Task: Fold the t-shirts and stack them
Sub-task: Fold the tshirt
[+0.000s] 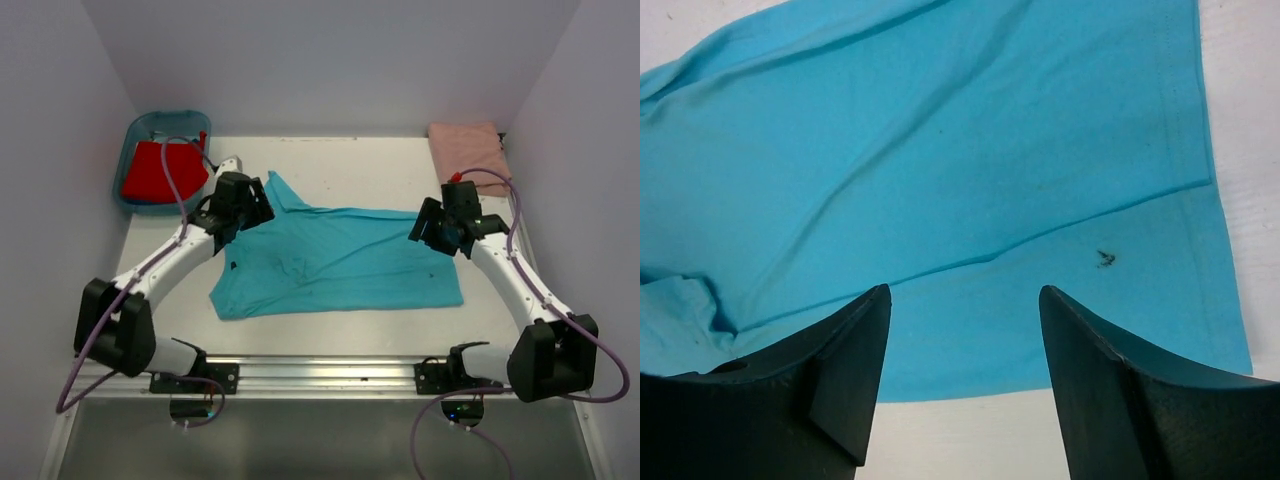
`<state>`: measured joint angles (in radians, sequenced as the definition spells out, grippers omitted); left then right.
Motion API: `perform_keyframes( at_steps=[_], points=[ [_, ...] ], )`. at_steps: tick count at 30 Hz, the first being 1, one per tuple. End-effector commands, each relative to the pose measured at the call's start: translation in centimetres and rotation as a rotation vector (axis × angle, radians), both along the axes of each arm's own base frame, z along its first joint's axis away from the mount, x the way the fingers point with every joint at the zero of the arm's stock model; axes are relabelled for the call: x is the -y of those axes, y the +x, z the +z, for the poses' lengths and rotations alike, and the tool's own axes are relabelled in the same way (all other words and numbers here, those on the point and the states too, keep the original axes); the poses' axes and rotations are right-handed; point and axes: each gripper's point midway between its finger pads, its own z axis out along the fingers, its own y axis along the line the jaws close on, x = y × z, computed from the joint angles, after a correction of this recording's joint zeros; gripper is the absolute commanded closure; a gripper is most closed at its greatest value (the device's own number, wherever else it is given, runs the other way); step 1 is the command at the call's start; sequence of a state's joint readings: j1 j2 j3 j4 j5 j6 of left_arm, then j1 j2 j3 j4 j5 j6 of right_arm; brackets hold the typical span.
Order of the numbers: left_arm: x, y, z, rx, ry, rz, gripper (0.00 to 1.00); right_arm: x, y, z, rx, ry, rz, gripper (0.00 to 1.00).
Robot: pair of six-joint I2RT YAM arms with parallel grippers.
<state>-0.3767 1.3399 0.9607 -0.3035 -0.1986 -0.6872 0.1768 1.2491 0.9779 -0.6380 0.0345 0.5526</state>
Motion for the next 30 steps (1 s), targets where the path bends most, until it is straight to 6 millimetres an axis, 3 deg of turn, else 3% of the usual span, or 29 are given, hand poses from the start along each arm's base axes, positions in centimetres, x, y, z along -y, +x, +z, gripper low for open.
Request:
perform_keyframes(
  at_steps=[1, 5, 11, 15, 16, 22, 30],
  points=[
    [0.5, 7.1, 1.9, 0.145, 0.065, -0.021, 0.27, -0.8, 1.0, 1.3, 0.044, 0.016, 0.044, 0.34],
    [0.7, 12.5, 1.2, 0.157, 0.103, -0.071, 0.27, -1.4, 1.4, 3.5, 0.135, 0.052, 0.064, 0.23],
    [0.2, 20.1, 0.2, 0.143, 0.198, -0.080, 0.26, -1.4, 0.5, 5.3, 0.191, 0.054, 0.093, 0.19],
    [-0.8, 22.6, -2.5, 0.083, 0.237, -0.065, 0.26, -1.2, -0.2, 5.5, 0.205, 0.052, 0.094, 0.19],
    [-1.1, 23.6, -4.5, 0.054, 0.247, -0.058, 0.27, -1.0, -0.6, 5.5, 0.206, 0.047, 0.091, 0.18],
    [-0.7, 23.6, -6.7, 0.010, 0.225, -0.079, 0.29, -0.7, -0.7, 5.5, 0.197, 0.033, 0.085, 0.18],
    [0.0, 24.1, -7.9, 0.010, 0.166, -0.138, 0.31, -1.0, -0.6, 4.9, 0.176, 0.047, 0.080, 0.18]
  ],
)
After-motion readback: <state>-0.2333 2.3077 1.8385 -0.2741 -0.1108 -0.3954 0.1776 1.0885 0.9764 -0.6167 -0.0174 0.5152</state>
